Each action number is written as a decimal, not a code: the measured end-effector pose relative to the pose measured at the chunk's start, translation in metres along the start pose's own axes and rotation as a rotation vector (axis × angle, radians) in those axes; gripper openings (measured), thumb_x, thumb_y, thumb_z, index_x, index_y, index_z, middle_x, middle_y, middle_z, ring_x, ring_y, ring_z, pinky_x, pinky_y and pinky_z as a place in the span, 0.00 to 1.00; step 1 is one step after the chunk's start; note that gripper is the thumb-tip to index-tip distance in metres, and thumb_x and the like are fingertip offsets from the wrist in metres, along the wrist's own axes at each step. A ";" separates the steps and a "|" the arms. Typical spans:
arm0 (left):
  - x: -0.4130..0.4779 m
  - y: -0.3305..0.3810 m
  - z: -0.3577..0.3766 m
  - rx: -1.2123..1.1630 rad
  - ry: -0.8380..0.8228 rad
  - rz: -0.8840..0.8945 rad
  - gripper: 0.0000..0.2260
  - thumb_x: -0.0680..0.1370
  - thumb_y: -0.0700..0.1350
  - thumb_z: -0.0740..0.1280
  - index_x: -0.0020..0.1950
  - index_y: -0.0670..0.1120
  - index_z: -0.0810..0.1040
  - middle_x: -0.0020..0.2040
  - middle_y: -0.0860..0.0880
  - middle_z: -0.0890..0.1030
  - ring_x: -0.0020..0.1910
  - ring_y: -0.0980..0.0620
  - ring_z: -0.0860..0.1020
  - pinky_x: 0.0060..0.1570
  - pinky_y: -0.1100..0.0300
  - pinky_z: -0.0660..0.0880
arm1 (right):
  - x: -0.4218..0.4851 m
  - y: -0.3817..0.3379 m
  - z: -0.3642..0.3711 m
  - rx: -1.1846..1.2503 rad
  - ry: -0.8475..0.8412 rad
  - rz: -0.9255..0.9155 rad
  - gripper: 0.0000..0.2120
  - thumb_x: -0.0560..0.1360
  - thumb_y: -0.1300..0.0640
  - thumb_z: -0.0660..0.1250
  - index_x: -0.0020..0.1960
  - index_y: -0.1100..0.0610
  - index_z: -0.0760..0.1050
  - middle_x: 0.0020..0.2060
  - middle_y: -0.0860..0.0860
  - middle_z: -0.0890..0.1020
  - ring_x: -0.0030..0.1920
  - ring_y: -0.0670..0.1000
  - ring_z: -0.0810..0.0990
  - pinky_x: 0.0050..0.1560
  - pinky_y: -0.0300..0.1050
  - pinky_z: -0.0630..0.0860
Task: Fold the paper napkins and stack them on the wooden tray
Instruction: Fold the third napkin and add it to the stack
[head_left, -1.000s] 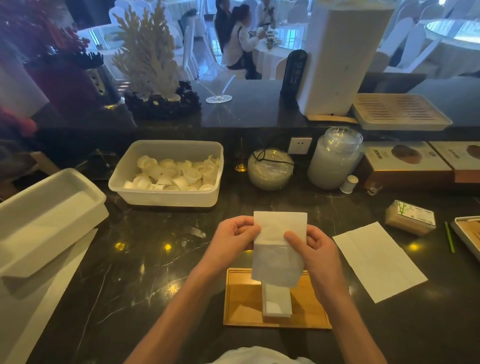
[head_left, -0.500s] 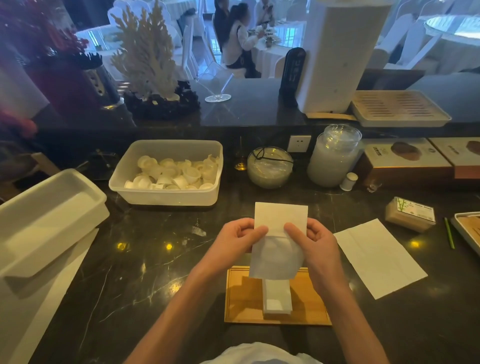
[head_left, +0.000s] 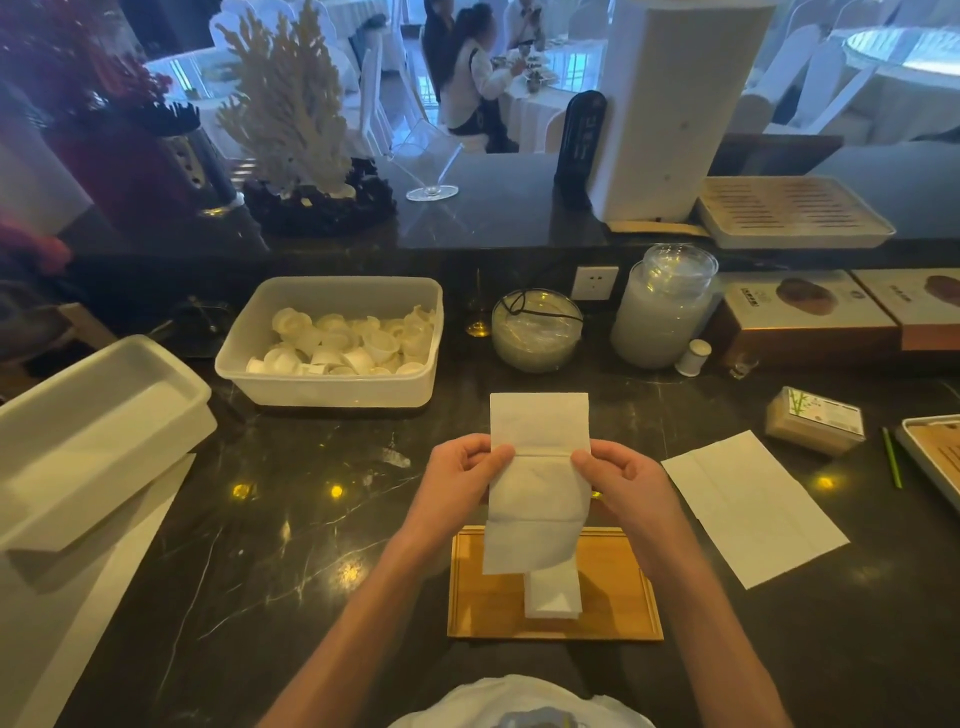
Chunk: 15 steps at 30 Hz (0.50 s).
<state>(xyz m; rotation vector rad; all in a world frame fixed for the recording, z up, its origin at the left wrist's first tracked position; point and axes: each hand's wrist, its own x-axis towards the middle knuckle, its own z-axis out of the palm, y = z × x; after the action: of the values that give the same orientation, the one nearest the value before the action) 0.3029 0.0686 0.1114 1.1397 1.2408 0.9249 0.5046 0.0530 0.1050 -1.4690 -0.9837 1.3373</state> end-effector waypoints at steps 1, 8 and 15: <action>0.000 0.000 -0.001 -0.008 -0.003 -0.003 0.05 0.82 0.48 0.67 0.52 0.53 0.83 0.47 0.59 0.87 0.49 0.60 0.86 0.40 0.68 0.81 | 0.000 0.000 -0.002 0.001 -0.006 -0.001 0.05 0.78 0.52 0.71 0.53 0.45 0.82 0.43 0.39 0.87 0.46 0.39 0.86 0.35 0.36 0.83; 0.000 0.001 -0.009 -0.061 -0.072 -0.021 0.05 0.81 0.46 0.68 0.55 0.53 0.83 0.50 0.56 0.88 0.52 0.56 0.86 0.42 0.65 0.83 | -0.001 0.000 -0.007 0.009 -0.020 -0.021 0.05 0.77 0.53 0.73 0.52 0.44 0.83 0.46 0.41 0.88 0.48 0.44 0.88 0.38 0.39 0.84; -0.003 0.010 -0.012 -0.074 -0.132 0.049 0.10 0.80 0.43 0.70 0.51 0.58 0.87 0.51 0.55 0.87 0.53 0.54 0.86 0.43 0.60 0.84 | -0.006 -0.005 -0.015 0.053 -0.120 -0.118 0.10 0.75 0.53 0.74 0.54 0.41 0.83 0.51 0.44 0.88 0.52 0.46 0.87 0.42 0.42 0.85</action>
<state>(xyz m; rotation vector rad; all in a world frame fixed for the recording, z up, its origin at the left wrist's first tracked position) 0.2917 0.0698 0.1223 1.1579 1.0674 0.9104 0.5190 0.0473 0.1114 -1.2836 -1.0869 1.3672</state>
